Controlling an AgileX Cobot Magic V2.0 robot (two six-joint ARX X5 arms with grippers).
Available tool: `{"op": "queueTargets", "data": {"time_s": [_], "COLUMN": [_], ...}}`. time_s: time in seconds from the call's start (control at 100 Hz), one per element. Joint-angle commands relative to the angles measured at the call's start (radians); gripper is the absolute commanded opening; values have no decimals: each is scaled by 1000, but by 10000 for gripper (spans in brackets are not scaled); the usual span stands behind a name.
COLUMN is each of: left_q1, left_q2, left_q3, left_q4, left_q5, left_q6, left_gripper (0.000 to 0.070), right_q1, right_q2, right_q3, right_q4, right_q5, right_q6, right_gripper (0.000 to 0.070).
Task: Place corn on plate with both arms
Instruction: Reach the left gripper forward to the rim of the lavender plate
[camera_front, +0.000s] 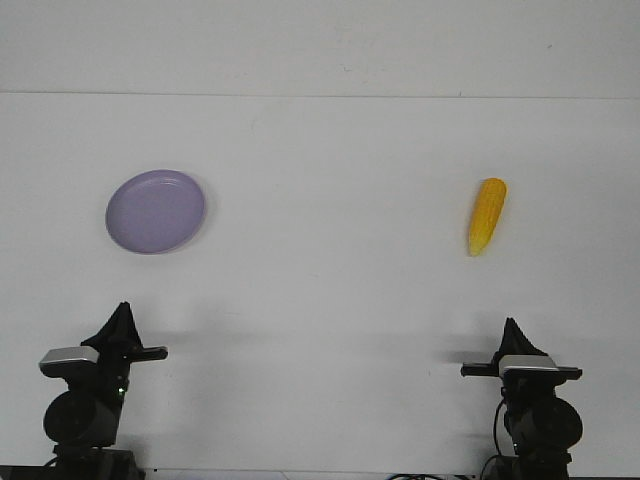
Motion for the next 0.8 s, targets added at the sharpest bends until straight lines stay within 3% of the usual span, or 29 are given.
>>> {"op": "queueTargets", "data": {"time_s": [0.0, 0.09, 0.13, 0.29, 0.45, 0.69, 0.79], "left_q1": [2, 2, 2, 8, 81, 275, 312], "left_q2": [48, 157, 212, 452, 740, 1262, 1464], "left_q3": [103, 235, 292, 490, 636, 862, 994], "left_q4": [14, -29, -53, -154, -178, -199, -257], "left_q5": [-9, -37, -56, -128, -123, 119, 172], "left_q6": [-24, -7, 11, 105, 145, 127, 125], "left_gripper": [92, 460, 550, 542, 538, 529, 486], "right_q1": [-1, -1, -1, -1, -1, -1, -1], "right_q2": [0, 0, 0, 0, 0, 0, 0], "right_q3": [-3, -3, -3, -3, -3, -3, -3], "right_q4": [10, 10, 10, 10, 10, 10, 10], "right_q5": [0, 0, 0, 0, 0, 0, 0], "right_q6": [13, 13, 13, 13, 13, 13, 13], "right_gripper": [13, 13, 13, 13, 13, 13, 13]}}
